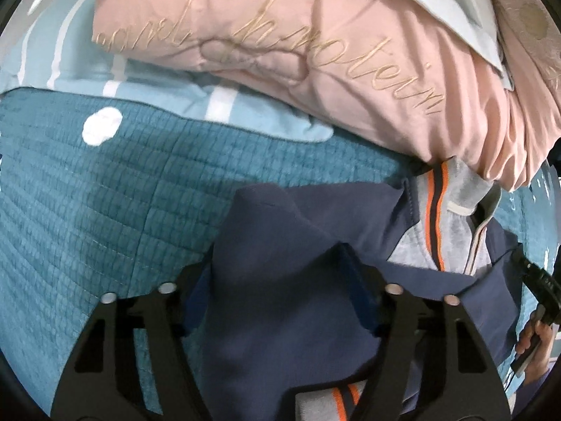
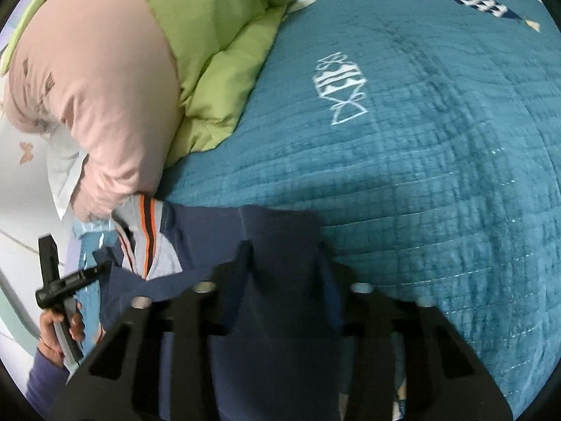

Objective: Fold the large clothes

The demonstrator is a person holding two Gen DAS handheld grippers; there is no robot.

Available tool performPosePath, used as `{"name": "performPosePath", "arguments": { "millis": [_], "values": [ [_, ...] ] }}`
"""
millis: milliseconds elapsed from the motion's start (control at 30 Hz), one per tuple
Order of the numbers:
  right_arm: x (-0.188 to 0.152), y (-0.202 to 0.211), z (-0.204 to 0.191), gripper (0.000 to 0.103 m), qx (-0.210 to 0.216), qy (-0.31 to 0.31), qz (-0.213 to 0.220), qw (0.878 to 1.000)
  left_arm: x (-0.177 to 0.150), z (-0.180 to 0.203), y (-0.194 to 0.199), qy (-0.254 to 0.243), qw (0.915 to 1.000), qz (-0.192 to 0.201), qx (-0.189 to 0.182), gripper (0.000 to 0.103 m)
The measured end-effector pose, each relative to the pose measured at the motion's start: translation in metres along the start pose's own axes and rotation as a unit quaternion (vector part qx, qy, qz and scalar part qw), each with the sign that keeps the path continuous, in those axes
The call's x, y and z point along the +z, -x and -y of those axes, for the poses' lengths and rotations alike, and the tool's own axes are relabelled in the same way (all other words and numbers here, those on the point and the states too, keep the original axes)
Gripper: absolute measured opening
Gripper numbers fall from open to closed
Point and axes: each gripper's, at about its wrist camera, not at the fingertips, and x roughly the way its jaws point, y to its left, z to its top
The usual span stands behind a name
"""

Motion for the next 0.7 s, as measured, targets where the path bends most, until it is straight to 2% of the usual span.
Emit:
{"name": "performPosePath", "arguments": {
  "millis": [67,100,133,233,433,567,700],
  "values": [
    [-0.005,0.0,-0.006,0.01,-0.004,0.01,0.004,1.0,-0.001,0.006,0.002,-0.011,0.9999,0.005,0.001,0.04],
    [-0.007,0.002,-0.009,0.01,0.001,0.011,0.009,1.0,-0.001,0.009,0.002,-0.017,0.9998,0.003,-0.004,0.021],
    [-0.008,0.005,-0.012,0.009,0.007,0.01,0.015,1.0,-0.002,0.011,0.004,-0.02,0.9997,0.002,-0.014,0.011],
    [-0.01,0.022,-0.021,0.009,0.031,0.008,0.035,0.999,-0.005,0.014,0.019,-0.03,0.9992,0.017,-0.021,0.009],
    [-0.025,0.073,-0.052,0.009,0.06,0.043,0.056,0.996,-0.019,0.005,0.074,-0.036,0.9947,0.05,-0.082,0.009],
    [-0.044,0.11,-0.073,0.009,0.069,0.065,0.056,0.994,-0.047,0.004,0.12,-0.061,0.9901,0.063,-0.11,0.008],
    [-0.074,0.152,-0.09,0.009,0.07,0.085,0.052,0.993,-0.083,0.008,0.153,-0.103,0.9859,0.059,-0.118,0.008]
  ]
}}
